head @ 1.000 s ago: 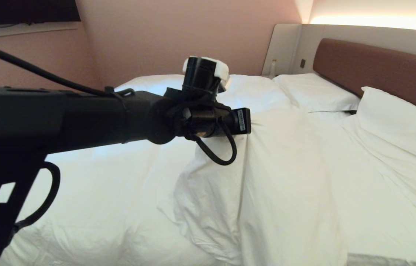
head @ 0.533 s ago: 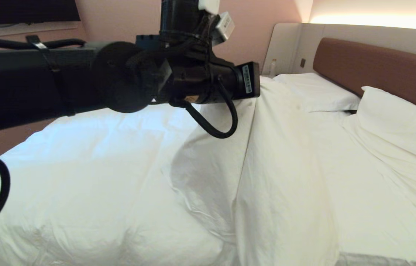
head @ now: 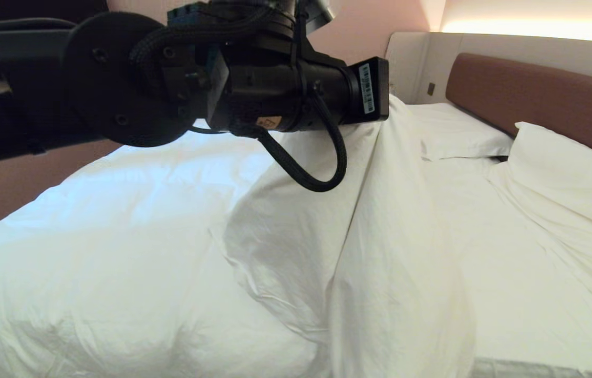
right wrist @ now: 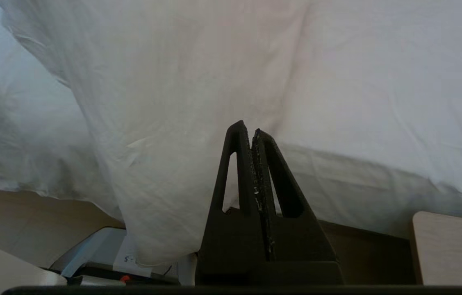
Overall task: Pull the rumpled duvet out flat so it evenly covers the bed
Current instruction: Flatten the corners of the folded blanket
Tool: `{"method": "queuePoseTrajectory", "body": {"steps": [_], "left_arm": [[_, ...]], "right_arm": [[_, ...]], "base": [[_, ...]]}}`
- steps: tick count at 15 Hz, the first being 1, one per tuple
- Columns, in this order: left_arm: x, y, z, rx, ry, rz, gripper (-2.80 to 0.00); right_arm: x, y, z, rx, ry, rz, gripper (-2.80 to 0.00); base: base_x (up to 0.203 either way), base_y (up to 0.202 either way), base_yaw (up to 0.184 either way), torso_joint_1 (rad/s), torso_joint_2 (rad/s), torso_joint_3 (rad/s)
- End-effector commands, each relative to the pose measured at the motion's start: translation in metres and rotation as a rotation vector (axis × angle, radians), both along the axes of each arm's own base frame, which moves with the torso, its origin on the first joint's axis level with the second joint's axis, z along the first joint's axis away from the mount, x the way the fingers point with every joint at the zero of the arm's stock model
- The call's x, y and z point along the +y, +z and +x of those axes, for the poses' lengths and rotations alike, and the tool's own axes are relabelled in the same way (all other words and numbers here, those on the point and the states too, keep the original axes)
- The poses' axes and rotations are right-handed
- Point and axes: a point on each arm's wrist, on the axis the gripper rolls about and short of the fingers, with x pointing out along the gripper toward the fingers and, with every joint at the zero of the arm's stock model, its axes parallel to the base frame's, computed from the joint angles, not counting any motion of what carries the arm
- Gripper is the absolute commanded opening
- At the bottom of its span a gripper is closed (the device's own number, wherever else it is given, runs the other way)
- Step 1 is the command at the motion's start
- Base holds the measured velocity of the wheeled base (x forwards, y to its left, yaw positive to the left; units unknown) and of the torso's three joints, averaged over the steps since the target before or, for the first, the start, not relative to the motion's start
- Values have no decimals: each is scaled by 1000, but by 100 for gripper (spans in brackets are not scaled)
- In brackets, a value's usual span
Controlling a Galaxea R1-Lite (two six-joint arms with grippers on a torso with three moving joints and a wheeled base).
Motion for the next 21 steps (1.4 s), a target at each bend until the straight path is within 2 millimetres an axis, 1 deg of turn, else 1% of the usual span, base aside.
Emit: {"method": "queuePoseTrajectory", "body": {"steps": [1, 4, 6, 7, 9, 10, 12, 13, 14, 16, 17, 19, 21], "left_arm": [[-7, -11, 5, 21, -4, 19, -280], [-29, -50, 30, 89, 9, 86, -280], [-34, -87, 58, 158, 53, 143, -280], [-35, -101, 68, 183, 71, 161, -280], [-40, -128, 80, 230, 91, 177, -280], [-41, -133, 82, 236, 95, 171, -280], [-46, -150, 89, 257, 105, 163, -280], [-46, -155, 92, 268, 114, 162, -280], [-45, -160, 95, 281, 121, 163, -280], [-43, -163, 99, 290, 130, 161, -280], [-44, -165, 100, 289, 130, 159, -280], [-45, -168, 101, 273, 130, 143, -280], [-46, -172, 102, 268, 130, 137, -280]], "right_arm": [[0, -3, 1, 9, -8, 0, -280], [0, -3, 1, 9, -14, -1, -280], [0, -3, 1, 10, -18, -1, -280], [0, -3, 1, 11, -19, 0, -280], [0, -3, 1, 13, -19, 5, -280], [0, -4, 1, 15, -19, 6, -280], [-1, -5, 2, 16, -39, 5, -280], [-1, -5, 4, -1, -53, 3, -280], [-2, -3, 8, -66, -72, -1, -280], [-2, 1, 14, -222, -100, -13, -280], [-3, -3, 18, -271, -127, -23, -280], [-5, -3, 19, -309, -204, -29, -280], [-5, 2, 18, -356, -212, -21, -280]], "base": [[0, 0, 0, 0, 0, 0], [0, 0, 0, 0, 0, 0], [0, 0, 0, 0, 0, 0], [0, 0, 0, 0, 0, 0], [0, 0, 0, 0, 0, 0], [0, 0, 0, 0, 0, 0], [0, 0, 0, 0, 0, 0], [0, 0, 0, 0, 0, 0], [0, 0, 0, 0, 0, 0], [0, 0, 0, 0, 0, 0], [0, 0, 0, 0, 0, 0], [0, 0, 0, 0, 0, 0], [0, 0, 0, 0, 0, 0]]}}
